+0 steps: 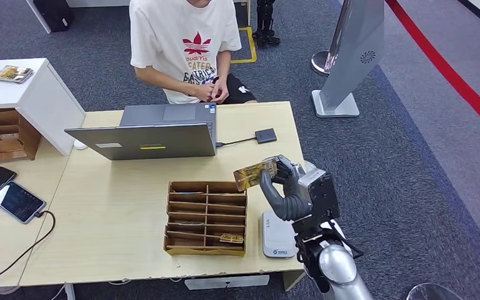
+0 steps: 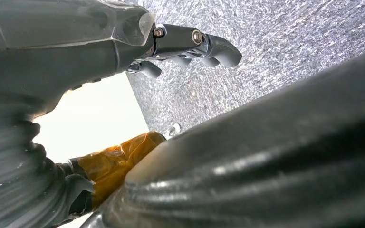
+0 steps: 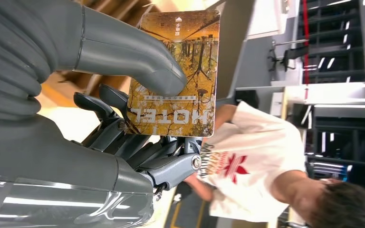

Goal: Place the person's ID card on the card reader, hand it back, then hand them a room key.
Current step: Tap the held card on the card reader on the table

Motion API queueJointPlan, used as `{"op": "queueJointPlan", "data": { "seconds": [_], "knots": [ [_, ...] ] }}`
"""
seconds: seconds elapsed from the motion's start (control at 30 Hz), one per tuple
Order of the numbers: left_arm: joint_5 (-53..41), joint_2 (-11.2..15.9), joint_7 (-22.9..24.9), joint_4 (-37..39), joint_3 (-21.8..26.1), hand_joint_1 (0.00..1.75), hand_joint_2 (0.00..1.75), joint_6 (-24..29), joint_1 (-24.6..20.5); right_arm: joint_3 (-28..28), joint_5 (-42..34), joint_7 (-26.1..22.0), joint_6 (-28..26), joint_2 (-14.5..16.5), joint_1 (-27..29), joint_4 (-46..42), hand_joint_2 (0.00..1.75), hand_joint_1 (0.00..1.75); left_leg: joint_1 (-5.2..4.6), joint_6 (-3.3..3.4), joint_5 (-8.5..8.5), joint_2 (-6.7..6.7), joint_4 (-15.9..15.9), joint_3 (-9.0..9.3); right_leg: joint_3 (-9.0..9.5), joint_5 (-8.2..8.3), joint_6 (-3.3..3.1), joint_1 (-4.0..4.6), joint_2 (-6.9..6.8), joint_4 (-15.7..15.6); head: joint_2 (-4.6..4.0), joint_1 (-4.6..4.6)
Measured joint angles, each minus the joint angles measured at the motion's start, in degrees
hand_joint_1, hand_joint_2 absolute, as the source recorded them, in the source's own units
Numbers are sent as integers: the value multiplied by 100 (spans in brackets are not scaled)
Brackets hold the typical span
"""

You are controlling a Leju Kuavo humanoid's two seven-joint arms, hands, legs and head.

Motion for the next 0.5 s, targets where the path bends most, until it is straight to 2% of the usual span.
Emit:
{"op": "queueJointPlan", "data": {
  "seconds": [0.2, 0.5],
  "knots": [
    [79, -8, 2, 0, 53, 0, 175, 72, 18, -49, 126, 101, -65, -200, 353, 1, 175, 175, 0, 0, 0, 0, 0, -2, 0, 0, 0, 0, 1, 0, 0, 1],
    [147, -18, 28, 0, 133, 0, 175, 115, 30, -73, 822, 467, -385, -454, 513, 98, 175, 175, 0, 0, 0, 1, 0, -1, 0, 0, 0, 0, 1, 0, 0, 0]
  ]
}}
